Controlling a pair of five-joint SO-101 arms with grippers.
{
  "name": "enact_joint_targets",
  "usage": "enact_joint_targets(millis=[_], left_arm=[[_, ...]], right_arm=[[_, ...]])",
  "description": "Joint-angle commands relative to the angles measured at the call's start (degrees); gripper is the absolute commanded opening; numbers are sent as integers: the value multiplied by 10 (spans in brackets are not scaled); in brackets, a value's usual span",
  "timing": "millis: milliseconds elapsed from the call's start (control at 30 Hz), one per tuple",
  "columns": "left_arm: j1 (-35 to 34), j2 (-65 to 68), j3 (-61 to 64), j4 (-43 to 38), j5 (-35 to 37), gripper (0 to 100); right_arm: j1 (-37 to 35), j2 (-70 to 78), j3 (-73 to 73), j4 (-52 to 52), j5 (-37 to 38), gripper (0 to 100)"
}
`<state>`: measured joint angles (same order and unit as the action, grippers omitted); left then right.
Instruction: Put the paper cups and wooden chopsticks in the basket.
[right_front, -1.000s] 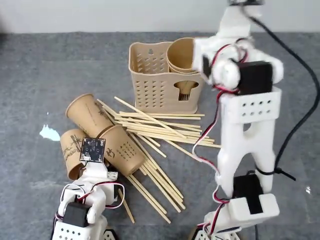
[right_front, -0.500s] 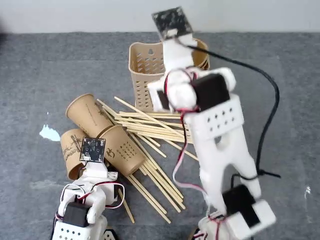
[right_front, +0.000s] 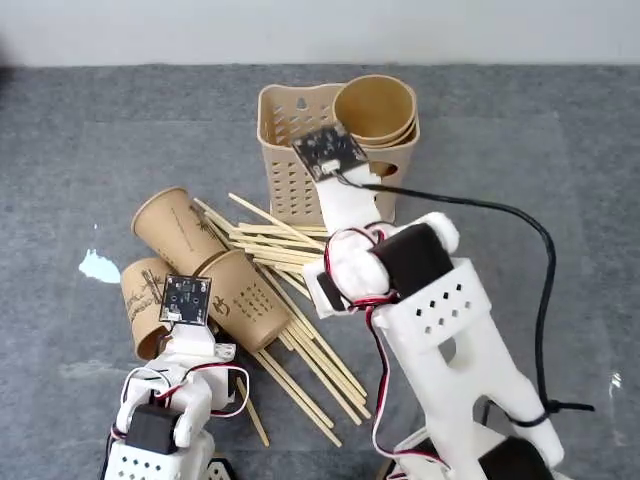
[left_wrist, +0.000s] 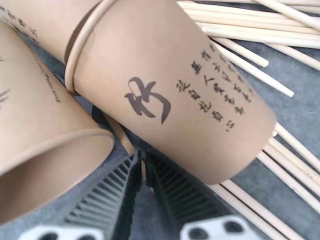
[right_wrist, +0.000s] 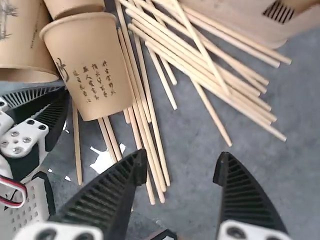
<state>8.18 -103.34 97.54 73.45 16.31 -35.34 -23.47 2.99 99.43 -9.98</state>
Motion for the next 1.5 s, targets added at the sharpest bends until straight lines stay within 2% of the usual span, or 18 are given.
enact_joint_targets(millis=[0, 133, 333, 500, 600, 767, 1133, 1467], left_arm=[[-4, -10, -11, -12, 0, 14], [-49, -10, -11, -12, 0, 14], [-261, -11, -11, -12, 0, 14], [-333, -11, -11, -12, 0, 14], [-342, -11, -11, -12, 0, 14], [-341, -11, -11, -12, 0, 14], [-341, -11, -11, -12, 0, 14], [-341, -11, -11, -12, 0, 14]], right_arm=[[-3, -24, 11, -21, -30, 225], [-3, -21, 25, -58, -31, 225], [-34, -21, 69, -172, -31, 225], [-72, -7, 102, -285, -42, 224], [-82, 40, 86, -317, -74, 224], [-84, 160, -14, -308, -91, 224], [-134, 357, -193, -305, -92, 224], [-133, 456, -245, -275, -91, 223]])
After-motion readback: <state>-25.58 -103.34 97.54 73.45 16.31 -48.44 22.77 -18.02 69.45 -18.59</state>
